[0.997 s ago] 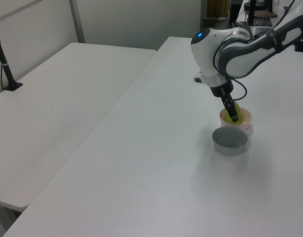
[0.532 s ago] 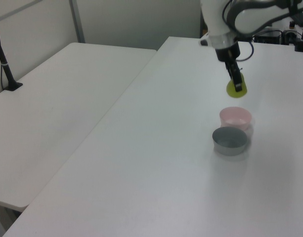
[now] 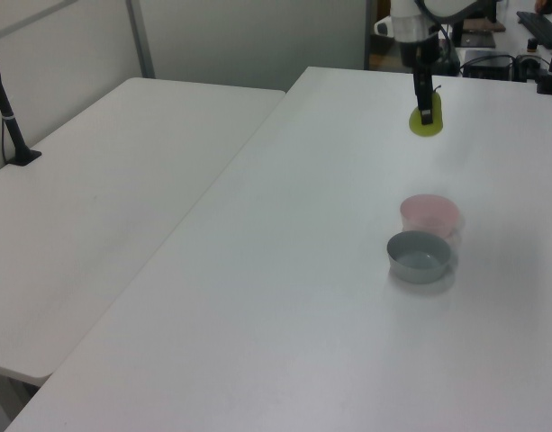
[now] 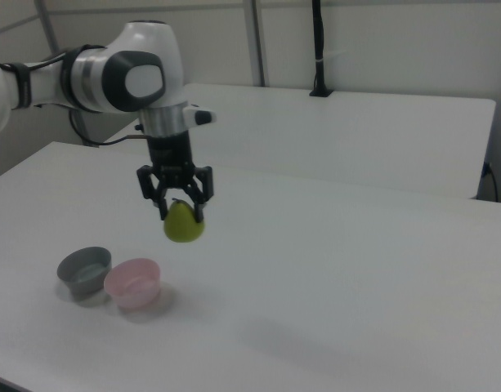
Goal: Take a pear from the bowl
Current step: 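Carry the pear away from the bowls and lower it to the table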
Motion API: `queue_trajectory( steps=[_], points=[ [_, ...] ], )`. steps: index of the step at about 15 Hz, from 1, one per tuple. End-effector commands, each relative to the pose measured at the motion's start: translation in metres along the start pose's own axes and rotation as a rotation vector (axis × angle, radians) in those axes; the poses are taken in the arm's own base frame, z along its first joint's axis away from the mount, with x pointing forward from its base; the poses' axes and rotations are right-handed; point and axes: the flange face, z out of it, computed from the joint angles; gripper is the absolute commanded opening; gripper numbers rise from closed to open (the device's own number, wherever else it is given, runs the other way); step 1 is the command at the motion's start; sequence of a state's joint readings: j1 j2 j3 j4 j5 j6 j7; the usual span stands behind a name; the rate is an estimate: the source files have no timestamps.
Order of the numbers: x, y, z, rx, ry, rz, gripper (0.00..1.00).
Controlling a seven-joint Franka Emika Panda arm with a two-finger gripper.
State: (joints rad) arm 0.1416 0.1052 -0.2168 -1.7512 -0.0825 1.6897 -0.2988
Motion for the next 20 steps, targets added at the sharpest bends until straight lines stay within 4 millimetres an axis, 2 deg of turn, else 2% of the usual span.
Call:
queue_trajectory(
  steps=[1,4,9,12,14,18,19,20],
  points=[
    [0.004,0.033,0.007,0.002,0.038,0.04,0.59],
    [0.013,0.051,0.029,0.001,0.039,0.066,0.59],
    [0.04,0.05,0.084,0.005,-0.013,0.078,0.59],
    [0.057,0.051,0.108,-0.007,0.008,0.117,0.61],
    [0.064,0.05,0.122,-0.011,0.005,0.112,0.69],
    [0.069,0.044,0.135,-0.025,-0.016,0.097,0.96],
    [0.069,0.043,0.135,-0.024,-0.018,0.096,1.0],
    [0.069,0.043,0.134,-0.025,-0.015,0.096,1.0]
  ],
)
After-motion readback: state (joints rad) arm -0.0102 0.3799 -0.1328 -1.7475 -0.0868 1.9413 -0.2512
